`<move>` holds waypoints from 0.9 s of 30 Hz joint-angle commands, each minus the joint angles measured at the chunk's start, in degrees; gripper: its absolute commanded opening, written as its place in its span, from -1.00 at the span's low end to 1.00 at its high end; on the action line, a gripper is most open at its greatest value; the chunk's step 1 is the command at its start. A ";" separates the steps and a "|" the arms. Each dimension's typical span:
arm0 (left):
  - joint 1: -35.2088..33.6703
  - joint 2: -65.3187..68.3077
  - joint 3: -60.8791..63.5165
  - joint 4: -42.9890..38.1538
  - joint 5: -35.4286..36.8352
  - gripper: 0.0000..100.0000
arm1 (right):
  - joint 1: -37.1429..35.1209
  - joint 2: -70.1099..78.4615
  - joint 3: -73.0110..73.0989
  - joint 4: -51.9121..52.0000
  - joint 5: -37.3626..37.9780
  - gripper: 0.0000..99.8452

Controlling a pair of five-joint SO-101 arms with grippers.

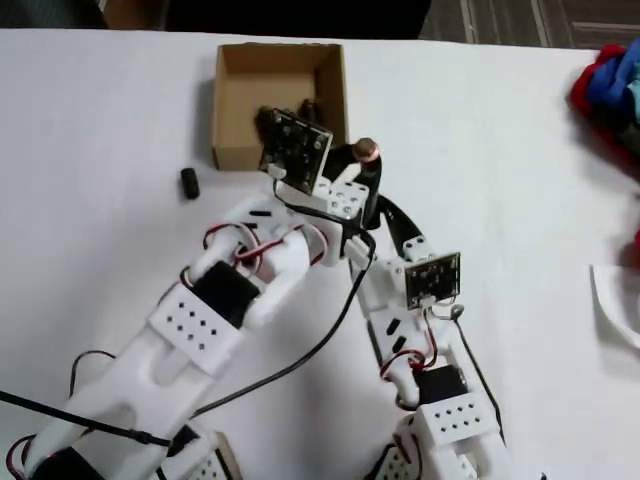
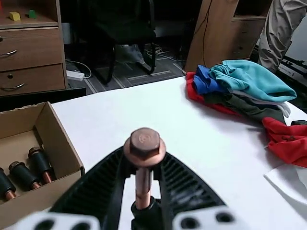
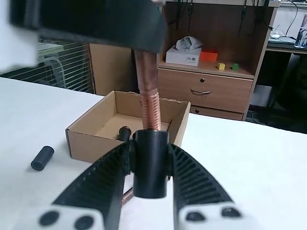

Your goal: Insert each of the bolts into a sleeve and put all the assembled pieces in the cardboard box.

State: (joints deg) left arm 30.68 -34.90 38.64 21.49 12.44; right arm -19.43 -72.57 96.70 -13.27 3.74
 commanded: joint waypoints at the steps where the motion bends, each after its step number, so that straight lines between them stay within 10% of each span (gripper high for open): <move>1: 1.41 -0.53 -0.92 0.26 -0.35 -0.95 | 0.57 0.13 0.53 -1.80 -0.09 -0.96; 27: -2.02 8.88 -17.63 7.82 7.47 -0.95 | 0.66 -0.31 0.53 -10.95 0.09 -0.96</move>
State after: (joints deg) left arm 29.54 -29.80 25.98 28.62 19.47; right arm -19.25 -72.48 96.70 -21.98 3.74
